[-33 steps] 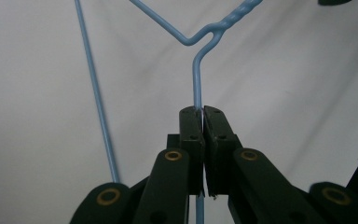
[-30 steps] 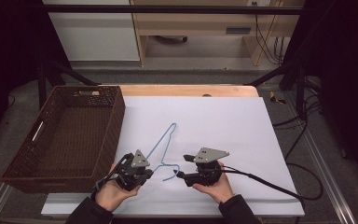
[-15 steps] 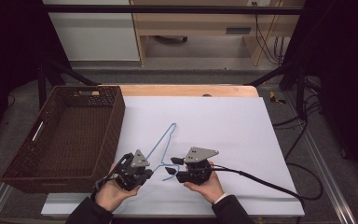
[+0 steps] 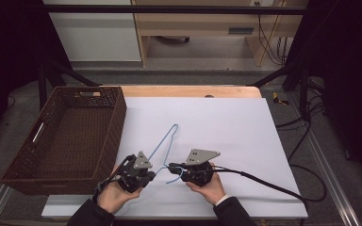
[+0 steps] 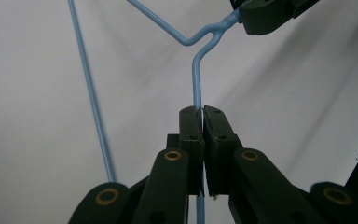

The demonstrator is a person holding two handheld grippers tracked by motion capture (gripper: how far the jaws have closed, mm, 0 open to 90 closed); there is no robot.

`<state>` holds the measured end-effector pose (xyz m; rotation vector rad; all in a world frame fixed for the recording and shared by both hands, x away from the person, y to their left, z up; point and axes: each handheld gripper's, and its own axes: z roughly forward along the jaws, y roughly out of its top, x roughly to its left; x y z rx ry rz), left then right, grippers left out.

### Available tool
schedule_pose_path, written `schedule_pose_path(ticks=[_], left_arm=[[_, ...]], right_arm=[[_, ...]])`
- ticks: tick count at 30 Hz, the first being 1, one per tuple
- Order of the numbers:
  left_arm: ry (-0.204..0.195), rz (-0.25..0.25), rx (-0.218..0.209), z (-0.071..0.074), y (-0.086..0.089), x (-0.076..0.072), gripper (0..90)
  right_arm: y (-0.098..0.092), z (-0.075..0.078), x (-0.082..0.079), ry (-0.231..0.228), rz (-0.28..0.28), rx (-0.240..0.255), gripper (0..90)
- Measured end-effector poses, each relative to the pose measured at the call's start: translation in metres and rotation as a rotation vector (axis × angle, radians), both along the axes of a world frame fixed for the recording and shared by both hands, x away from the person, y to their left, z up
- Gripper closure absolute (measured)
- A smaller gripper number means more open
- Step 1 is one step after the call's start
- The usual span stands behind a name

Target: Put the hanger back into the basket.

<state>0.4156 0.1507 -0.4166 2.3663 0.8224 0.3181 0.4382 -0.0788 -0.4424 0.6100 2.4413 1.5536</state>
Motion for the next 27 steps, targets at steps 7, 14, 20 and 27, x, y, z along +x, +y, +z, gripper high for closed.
schedule_pose_path(ticks=[7,14,20,27], left_arm=[[0.018,-0.003,0.033,-0.003,-0.003,0.001,71.3],[0.051,-0.008,0.060,-0.011,-0.009,0.003,77.0],[0.039,-0.001,0.065,-0.010,-0.011,0.002,84.4],[-0.014,0.055,0.070,-0.006,-0.012,-0.002,87.1]], right_arm=[[-0.001,0.003,-0.001,0.003,-0.014,0.012,85.5],[0.000,0.003,-0.001,0.006,-0.012,0.016,85.5],[0.000,0.003,-0.002,0.005,-0.012,0.014,85.4],[-0.001,0.005,-0.003,0.005,-0.026,0.025,79.5]])
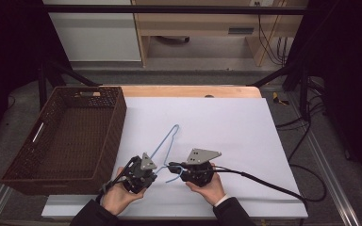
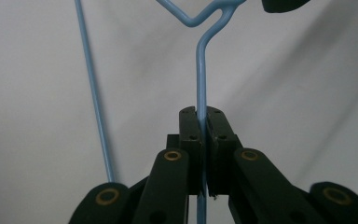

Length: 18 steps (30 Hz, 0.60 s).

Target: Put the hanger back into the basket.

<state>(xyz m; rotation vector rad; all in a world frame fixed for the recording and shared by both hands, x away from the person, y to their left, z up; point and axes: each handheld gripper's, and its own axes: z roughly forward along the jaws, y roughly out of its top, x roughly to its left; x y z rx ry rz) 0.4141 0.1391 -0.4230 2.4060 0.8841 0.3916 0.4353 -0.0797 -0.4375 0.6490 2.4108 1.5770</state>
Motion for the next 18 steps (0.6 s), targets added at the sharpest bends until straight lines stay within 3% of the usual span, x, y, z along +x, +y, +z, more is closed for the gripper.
schedule_pose_path(ticks=[8,11,18], left_arm=[[-0.037,0.007,-0.013,0.008,0.003,-0.003,87.4],[-0.060,0.011,-0.020,0.012,0.005,-0.004,87.4],[-0.073,-0.010,-0.049,0.026,0.007,-0.006,87.5]], right_arm=[[-0.006,0.003,-0.006,-0.012,-0.005,-0.043,64.3],[-0.013,0.003,-0.005,-0.002,-0.016,-0.038,61.8],[-0.047,0.014,-0.003,-0.002,-0.086,-0.001,53.8]])
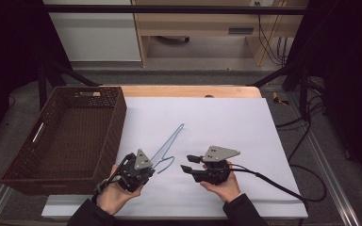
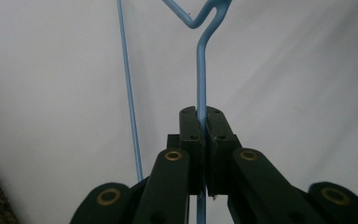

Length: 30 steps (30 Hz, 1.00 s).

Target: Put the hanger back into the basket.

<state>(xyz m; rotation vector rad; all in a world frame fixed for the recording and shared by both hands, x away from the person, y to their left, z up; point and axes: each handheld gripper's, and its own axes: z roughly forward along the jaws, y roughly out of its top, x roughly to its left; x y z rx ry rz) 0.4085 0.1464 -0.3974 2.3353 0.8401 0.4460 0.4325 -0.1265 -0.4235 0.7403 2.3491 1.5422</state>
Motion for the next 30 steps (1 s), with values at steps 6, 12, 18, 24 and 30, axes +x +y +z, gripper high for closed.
schedule_pose_path(ticks=[6,12,18,24,30], left_arm=[[-0.018,-0.036,-0.040,0.024,0.000,0.000,87.5],[-0.046,-0.064,-0.064,0.052,0.000,0.001,87.4],[-0.076,-0.088,-0.098,0.079,0.004,0.002,87.4],[-0.085,-0.110,-0.130,0.103,0.013,0.009,87.5],[-0.101,-0.109,-0.144,0.123,0.026,0.021,87.4]], right_arm=[[-0.042,0.012,-0.001,0.001,-0.085,0.055,39.1],[-0.082,0.018,-0.005,-0.002,-0.177,0.083,24.1],[-0.107,0.020,-0.009,-0.002,-0.244,0.086,15.5],[-0.123,0.018,-0.013,0.001,-0.291,0.082,11.5],[-0.132,0.015,-0.015,0.002,-0.329,0.049,7.6]])
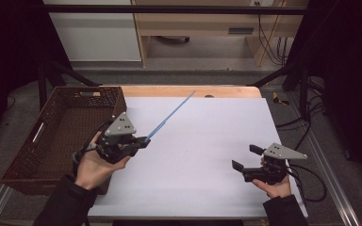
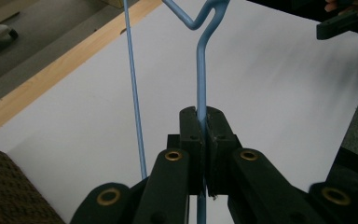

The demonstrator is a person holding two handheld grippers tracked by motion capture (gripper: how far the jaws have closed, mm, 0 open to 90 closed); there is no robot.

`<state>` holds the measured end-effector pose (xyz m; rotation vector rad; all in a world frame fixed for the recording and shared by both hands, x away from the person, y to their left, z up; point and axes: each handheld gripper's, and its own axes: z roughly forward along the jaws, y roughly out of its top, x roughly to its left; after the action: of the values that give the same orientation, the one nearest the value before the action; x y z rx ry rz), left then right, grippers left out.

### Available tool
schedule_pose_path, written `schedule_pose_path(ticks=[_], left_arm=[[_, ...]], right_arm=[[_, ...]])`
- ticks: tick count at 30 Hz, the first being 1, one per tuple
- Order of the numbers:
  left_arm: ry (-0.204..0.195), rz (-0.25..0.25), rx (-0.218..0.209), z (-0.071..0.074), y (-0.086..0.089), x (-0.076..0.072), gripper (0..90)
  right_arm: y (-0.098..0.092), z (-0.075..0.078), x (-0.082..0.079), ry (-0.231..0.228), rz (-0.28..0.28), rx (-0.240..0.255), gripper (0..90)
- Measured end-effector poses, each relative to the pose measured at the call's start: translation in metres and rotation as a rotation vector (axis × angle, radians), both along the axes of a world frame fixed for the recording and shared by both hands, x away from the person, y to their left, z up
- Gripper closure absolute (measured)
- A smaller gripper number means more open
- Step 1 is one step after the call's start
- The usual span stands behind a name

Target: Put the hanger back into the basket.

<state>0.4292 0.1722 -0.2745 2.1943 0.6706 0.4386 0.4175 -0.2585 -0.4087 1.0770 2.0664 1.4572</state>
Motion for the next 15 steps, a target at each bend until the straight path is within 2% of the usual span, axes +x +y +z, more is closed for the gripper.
schedule_pose_path(ticks=[11,15], left_arm=[[0.010,0.008,-0.016,0.033,0.033,0.020,87.4],[-0.004,0.037,0.005,0.046,0.047,0.025,87.4]], right_arm=[[-0.006,0.001,0.000,-0.004,-0.026,0.008,6.2],[-0.007,0.000,0.000,-0.004,-0.024,-0.001,6.0]])
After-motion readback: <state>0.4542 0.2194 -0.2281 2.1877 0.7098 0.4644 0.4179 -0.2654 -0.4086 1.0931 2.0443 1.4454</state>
